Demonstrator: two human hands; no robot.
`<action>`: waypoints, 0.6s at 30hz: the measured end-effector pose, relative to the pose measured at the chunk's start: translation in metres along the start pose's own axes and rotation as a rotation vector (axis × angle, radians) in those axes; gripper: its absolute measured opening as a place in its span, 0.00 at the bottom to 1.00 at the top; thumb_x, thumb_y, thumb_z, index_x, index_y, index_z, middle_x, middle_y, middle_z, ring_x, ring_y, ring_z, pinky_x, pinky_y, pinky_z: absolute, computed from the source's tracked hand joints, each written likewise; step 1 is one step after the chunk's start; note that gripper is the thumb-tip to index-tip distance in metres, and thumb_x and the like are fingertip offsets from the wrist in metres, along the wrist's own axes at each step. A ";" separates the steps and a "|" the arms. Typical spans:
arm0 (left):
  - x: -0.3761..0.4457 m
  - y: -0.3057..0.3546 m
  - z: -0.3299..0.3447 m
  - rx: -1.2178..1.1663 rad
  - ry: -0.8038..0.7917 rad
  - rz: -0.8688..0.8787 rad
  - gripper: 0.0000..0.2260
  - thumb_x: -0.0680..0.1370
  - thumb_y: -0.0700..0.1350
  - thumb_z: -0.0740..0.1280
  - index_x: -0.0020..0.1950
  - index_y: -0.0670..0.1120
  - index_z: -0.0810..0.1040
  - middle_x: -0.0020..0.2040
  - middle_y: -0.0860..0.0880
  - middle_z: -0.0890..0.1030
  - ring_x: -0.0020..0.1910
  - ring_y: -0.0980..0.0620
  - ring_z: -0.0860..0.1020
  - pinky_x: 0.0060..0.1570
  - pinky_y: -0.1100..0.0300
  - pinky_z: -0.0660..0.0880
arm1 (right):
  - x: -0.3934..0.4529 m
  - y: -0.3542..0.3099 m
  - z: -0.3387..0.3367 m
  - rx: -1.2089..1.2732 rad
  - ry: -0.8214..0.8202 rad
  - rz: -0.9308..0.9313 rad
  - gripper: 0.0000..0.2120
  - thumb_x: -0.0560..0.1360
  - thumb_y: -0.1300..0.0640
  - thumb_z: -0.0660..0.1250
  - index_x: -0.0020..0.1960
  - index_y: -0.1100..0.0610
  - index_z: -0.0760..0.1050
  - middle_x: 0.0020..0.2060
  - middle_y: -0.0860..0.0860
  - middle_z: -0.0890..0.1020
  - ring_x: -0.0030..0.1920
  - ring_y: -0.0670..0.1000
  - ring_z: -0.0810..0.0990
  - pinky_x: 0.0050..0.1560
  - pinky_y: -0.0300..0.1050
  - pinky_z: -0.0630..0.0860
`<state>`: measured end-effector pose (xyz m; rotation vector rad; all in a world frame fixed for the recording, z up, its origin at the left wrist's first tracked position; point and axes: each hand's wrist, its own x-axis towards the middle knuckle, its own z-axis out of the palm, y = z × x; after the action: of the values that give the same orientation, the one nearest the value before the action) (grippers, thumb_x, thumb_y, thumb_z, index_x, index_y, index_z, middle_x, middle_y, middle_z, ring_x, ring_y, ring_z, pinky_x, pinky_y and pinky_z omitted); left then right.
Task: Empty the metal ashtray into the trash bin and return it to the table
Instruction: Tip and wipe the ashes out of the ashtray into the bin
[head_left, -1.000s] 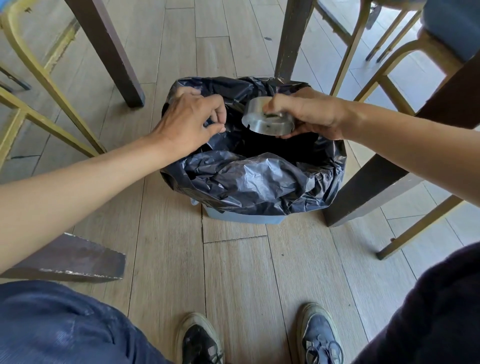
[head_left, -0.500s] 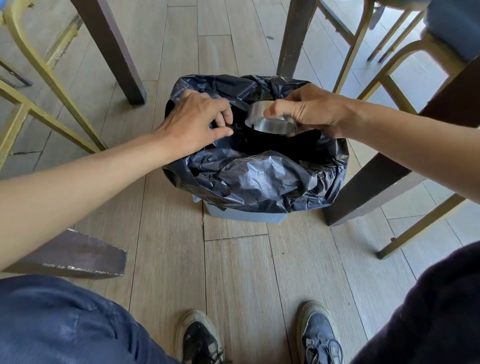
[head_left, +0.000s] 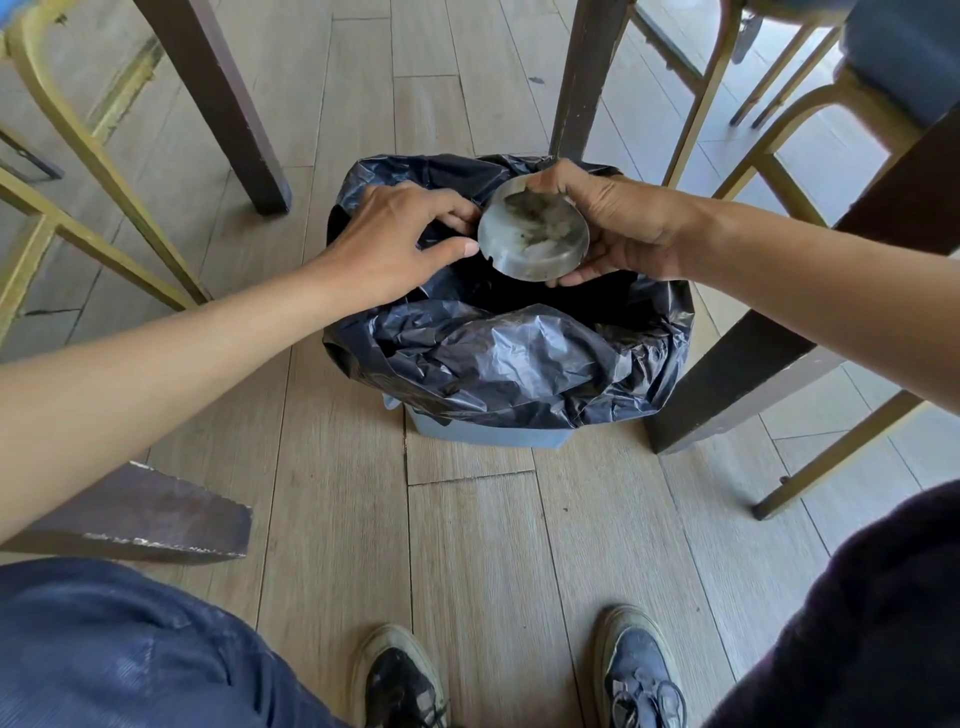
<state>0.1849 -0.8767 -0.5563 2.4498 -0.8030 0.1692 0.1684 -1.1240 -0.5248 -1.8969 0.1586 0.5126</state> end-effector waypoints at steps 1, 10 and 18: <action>0.000 0.000 0.000 0.004 -0.003 -0.009 0.15 0.79 0.50 0.71 0.66 0.51 0.80 0.55 0.57 0.85 0.58 0.57 0.77 0.69 0.43 0.69 | 0.000 0.000 0.000 0.005 0.012 -0.004 0.27 0.75 0.39 0.69 0.65 0.56 0.79 0.60 0.59 0.86 0.59 0.60 0.86 0.60 0.52 0.84; 0.000 -0.002 0.003 0.034 -0.035 -0.046 0.16 0.79 0.42 0.70 0.67 0.48 0.79 0.56 0.55 0.86 0.64 0.50 0.77 0.67 0.41 0.71 | 0.000 0.004 -0.004 -0.016 0.011 -0.043 0.16 0.76 0.47 0.71 0.57 0.57 0.81 0.50 0.54 0.85 0.50 0.54 0.84 0.55 0.50 0.82; -0.001 0.003 -0.001 0.042 -0.066 -0.017 0.26 0.76 0.41 0.74 0.74 0.48 0.73 0.66 0.53 0.81 0.69 0.52 0.76 0.73 0.54 0.65 | -0.001 0.003 -0.003 -0.011 0.002 -0.046 0.18 0.76 0.45 0.72 0.58 0.58 0.82 0.50 0.55 0.87 0.49 0.54 0.86 0.57 0.52 0.84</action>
<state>0.1822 -0.8776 -0.5539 2.5130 -0.8140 0.0999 0.1669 -1.1284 -0.5262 -1.9072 0.1133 0.4809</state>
